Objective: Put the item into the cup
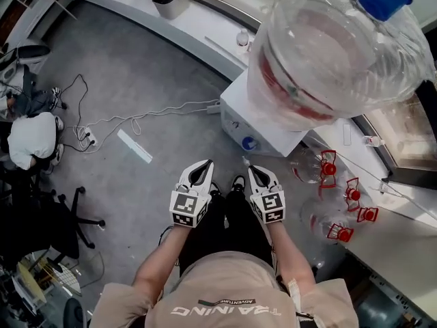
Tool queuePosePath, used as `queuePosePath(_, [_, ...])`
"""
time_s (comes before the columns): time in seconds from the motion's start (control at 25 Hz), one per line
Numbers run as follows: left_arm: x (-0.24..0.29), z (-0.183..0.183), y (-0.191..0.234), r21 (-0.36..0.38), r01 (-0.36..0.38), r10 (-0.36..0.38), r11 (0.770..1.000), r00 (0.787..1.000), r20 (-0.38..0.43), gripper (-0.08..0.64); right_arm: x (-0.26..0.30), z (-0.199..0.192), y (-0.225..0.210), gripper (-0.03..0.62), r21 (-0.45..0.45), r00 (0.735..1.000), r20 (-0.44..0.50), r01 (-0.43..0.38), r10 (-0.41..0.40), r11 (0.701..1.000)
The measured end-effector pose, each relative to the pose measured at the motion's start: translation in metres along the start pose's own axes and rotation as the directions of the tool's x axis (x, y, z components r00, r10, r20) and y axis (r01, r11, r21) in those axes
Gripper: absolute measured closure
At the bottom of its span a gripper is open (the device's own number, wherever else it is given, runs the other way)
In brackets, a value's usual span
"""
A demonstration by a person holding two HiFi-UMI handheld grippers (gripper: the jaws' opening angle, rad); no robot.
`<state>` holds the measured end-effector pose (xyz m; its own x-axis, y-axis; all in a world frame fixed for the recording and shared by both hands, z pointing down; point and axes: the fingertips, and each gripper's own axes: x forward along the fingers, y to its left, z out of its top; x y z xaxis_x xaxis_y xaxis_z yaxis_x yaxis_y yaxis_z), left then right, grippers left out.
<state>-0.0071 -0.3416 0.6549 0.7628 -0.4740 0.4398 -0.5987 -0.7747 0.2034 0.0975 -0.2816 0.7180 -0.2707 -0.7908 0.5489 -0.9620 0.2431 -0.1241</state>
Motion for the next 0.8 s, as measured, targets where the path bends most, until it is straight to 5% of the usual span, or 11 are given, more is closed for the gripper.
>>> queuePosePath(0.16, [0.022,-0.034,-0.014,-0.013,0.031,-0.031,0.999,0.999,-0.026,0.552,0.021,-0.029,-0.010,0.581,0.020,1.000,-0.014,0.020,-0.020,1.000])
queuePosePath(0.48, [0.057,-0.089,-0.015,-0.060,0.056,-0.060,0.997,0.995,-0.074,0.552,0.071,-0.095,-0.048,0.581,0.205,0.996,0.001,0.088,-0.090,0.975])
queuePosePath(0.8, [0.074,-0.131,0.007,-0.060,0.031,-0.037,0.998,0.994,-0.107,0.552,0.116,-0.128,-0.079,0.581,0.163,0.985,-0.025,0.170,-0.168,0.972])
